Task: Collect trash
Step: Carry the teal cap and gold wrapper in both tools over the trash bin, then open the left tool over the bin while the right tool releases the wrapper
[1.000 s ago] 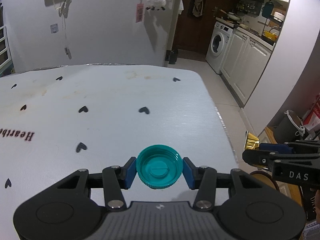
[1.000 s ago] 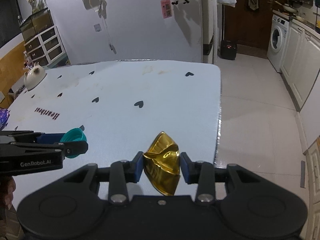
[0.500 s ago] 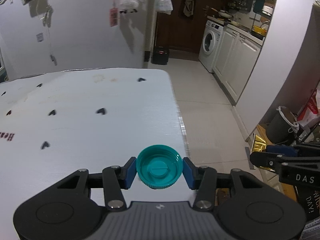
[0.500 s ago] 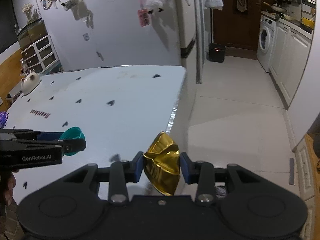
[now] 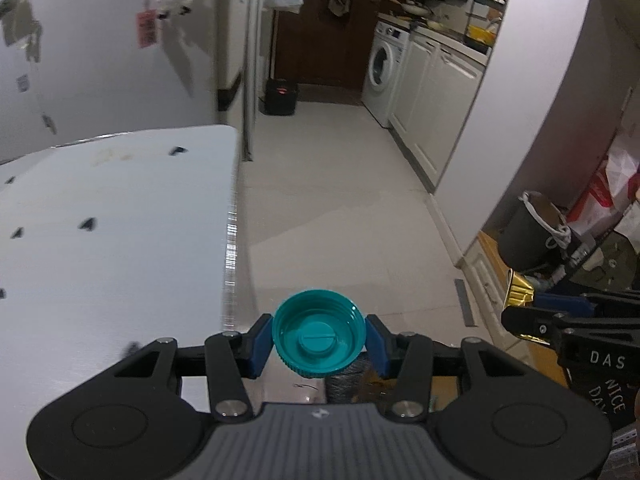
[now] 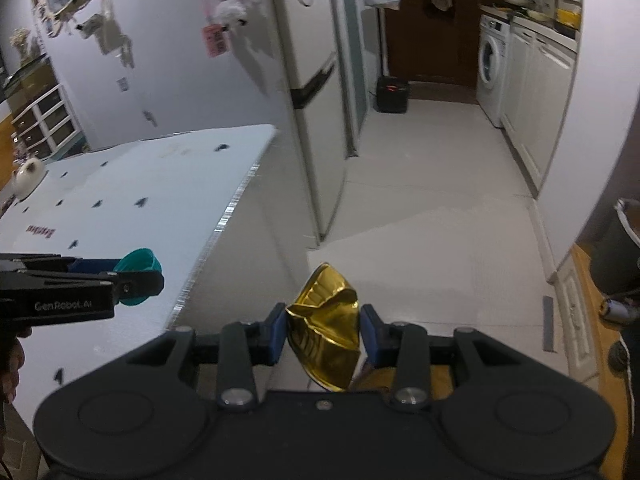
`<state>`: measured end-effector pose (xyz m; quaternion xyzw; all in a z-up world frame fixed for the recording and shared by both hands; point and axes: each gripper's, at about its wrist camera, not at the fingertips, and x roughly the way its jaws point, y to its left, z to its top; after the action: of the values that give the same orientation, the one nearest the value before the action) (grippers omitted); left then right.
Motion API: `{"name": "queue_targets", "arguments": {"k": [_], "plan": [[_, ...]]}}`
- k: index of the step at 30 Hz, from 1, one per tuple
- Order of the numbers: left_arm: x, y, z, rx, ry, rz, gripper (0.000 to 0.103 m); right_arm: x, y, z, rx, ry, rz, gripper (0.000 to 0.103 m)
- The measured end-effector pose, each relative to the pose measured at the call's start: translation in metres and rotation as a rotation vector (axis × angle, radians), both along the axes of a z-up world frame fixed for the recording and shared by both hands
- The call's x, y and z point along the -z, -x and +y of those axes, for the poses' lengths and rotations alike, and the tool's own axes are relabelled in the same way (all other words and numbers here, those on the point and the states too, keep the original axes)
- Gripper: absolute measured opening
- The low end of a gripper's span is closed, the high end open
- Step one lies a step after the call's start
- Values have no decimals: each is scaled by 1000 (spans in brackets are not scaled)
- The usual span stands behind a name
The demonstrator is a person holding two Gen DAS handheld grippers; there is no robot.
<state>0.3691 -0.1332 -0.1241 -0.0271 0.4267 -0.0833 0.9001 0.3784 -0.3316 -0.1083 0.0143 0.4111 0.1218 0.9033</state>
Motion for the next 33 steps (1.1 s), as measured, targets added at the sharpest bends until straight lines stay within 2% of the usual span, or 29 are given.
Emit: {"name": "queue_targets", "arguments": {"k": [10,18,25,33], "plan": [[44,-33,-89,127,14,105,50,30,-10,-90,114,14,67,39],[97,-58,-144,203,21,215,50,66,-21,-145,183,6,147,39],[169,-75,-175,256,-2,344,50,125,-47,-169,199,-73,266,40],[238,-87,-172,273,-13,435,50,212,-86,-168,219,-217,380,40]]}}
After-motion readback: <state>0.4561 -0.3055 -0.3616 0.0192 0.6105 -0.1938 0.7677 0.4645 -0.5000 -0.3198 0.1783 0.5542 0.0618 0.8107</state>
